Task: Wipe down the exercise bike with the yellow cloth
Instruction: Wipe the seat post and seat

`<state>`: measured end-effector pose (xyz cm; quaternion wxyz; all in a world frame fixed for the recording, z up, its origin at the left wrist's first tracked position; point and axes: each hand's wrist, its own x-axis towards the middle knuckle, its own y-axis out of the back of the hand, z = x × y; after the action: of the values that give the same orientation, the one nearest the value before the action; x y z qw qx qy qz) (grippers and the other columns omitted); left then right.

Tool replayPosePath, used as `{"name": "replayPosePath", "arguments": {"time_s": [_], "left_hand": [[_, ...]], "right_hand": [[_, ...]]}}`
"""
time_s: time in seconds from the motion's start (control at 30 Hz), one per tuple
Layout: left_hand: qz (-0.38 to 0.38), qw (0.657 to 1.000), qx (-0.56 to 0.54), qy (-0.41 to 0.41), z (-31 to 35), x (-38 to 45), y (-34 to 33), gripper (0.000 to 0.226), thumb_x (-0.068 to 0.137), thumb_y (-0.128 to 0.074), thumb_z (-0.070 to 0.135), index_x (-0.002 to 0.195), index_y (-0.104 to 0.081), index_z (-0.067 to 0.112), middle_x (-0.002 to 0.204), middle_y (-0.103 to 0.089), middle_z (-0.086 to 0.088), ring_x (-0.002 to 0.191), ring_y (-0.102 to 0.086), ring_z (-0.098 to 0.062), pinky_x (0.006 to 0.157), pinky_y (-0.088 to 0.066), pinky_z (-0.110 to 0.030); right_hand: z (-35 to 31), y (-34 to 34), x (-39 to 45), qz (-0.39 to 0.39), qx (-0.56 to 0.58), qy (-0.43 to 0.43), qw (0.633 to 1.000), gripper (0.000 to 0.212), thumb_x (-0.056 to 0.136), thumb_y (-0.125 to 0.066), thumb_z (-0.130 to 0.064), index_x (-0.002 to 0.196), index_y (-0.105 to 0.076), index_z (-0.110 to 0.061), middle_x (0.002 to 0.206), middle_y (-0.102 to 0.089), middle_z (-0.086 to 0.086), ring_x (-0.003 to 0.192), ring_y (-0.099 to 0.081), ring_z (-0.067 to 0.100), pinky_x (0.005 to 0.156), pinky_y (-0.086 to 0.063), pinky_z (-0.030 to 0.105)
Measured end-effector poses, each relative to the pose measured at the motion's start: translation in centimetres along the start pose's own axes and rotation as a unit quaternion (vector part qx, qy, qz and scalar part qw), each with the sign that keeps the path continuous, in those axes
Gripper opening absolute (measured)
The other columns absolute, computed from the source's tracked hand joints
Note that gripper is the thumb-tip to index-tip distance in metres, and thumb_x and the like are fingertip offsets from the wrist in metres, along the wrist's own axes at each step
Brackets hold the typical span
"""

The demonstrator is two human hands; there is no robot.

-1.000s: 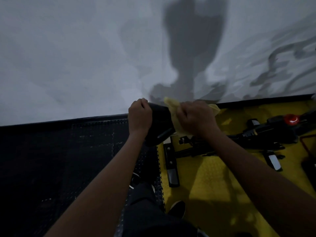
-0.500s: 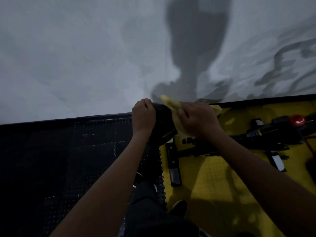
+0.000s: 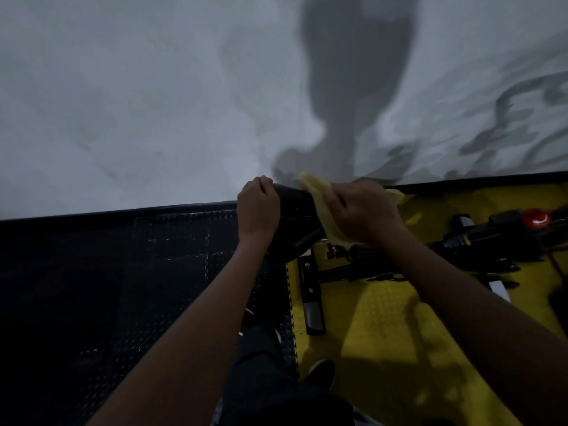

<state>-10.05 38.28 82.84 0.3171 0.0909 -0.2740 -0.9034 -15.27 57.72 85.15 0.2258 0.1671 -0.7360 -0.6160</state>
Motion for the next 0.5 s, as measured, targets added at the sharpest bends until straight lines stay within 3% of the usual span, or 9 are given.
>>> {"name": "replayPosePath", "arguments": {"time_s": [0.1, 0.17, 0.27, 0.33, 0.4, 0.47, 0.5], "left_hand": [[0.004, 1.0, 0.002, -0.004, 0.1, 0.0, 0.1, 0.04, 0.104, -0.034, 0.024, 0.092, -0.068, 0.005, 0.089, -0.066, -0.003, 0.082, -0.059, -0.015, 0.072, -0.04, -0.024], [0.007, 1.0, 0.007, -0.005, 0.0, 0.1, 0.1, 0.04, 0.103, -0.035, 0.023, 0.09, -0.067, 0.003, 0.086, -0.066, -0.003, 0.08, -0.058, -0.016, 0.071, -0.04, -0.026], [0.012, 1.0, 0.021, -0.004, -0.1, 0.1, 0.1, 0.035, 0.101, -0.039, 0.018, 0.075, -0.058, 0.004, 0.069, -0.056, 0.0, 0.064, -0.049, -0.016, 0.06, -0.028, -0.027], [0.015, 1.0, 0.025, 0.0, -0.1, 0.1, 0.1, 0.034, 0.1, -0.039, 0.017, 0.069, -0.052, 0.008, 0.064, -0.051, 0.0, 0.06, -0.044, -0.015, 0.055, -0.023, -0.029], [0.014, 1.0, 0.023, 0.005, -0.1, 0.1, 0.2, 0.035, 0.101, -0.038, 0.019, 0.072, -0.054, 0.007, 0.068, -0.054, -0.002, 0.063, -0.047, -0.017, 0.056, -0.026, -0.029], [0.012, 1.0, 0.021, -0.002, 0.0, 0.0, 0.2, 0.036, 0.102, -0.037, 0.021, 0.078, -0.06, 0.005, 0.075, -0.059, -0.001, 0.071, -0.051, -0.019, 0.062, -0.03, -0.029], [0.009, 1.0, 0.019, -0.005, 0.1, 0.0, 0.2, 0.037, 0.102, -0.037, 0.021, 0.082, -0.063, 0.004, 0.079, -0.061, -0.001, 0.075, -0.052, -0.019, 0.066, -0.031, -0.028]], "right_hand": [[-1.0, -0.3, 2.0, -0.042, -0.008, -0.117, 0.992, 0.058, 0.102, -0.029, -0.045, 0.068, -0.062, -0.011, 0.062, -0.056, 0.008, 0.056, -0.049, 0.024, 0.053, -0.023, 0.03], [-3.9, -1.1, 3.0, -0.053, 0.018, -0.15, 0.987, 0.059, 0.101, -0.025, -0.046, 0.07, -0.061, -0.011, 0.065, -0.056, 0.007, 0.059, -0.049, 0.023, 0.056, -0.027, 0.031], [-8.1, -2.3, 2.4, -0.027, 0.049, -0.054, 0.997, 0.055, 0.102, -0.02, -0.042, 0.111, -0.067, -0.016, 0.102, -0.07, 0.007, 0.079, -0.057, 0.028, 0.07, -0.036, 0.038], [-8.4, -2.5, 0.5, -0.032, 0.073, -0.006, 0.997, 0.058, 0.102, -0.019, -0.045, 0.139, -0.057, -0.023, 0.137, -0.062, 0.002, 0.116, -0.058, 0.031, 0.094, -0.041, 0.046], [-6.0, -1.8, -1.0, -0.021, 0.104, 0.025, 0.994, 0.055, 0.103, -0.027, -0.049, 0.148, -0.05, -0.026, 0.147, -0.055, -0.001, 0.133, -0.049, 0.027, 0.105, -0.037, 0.046], [-2.7, -1.2, -2.1, 0.007, 0.072, 0.051, 0.996, 0.047, 0.101, -0.036, -0.045, 0.131, -0.064, -0.021, 0.128, -0.067, 0.003, 0.119, -0.058, 0.029, 0.095, -0.043, 0.043], [-0.9, -0.9, -2.1, 0.025, 0.056, 0.037, 0.997, 0.04, 0.1, -0.039, -0.042, 0.109, -0.07, -0.018, 0.105, -0.071, 0.006, 0.101, -0.063, 0.032, 0.083, -0.044, 0.04]]}}
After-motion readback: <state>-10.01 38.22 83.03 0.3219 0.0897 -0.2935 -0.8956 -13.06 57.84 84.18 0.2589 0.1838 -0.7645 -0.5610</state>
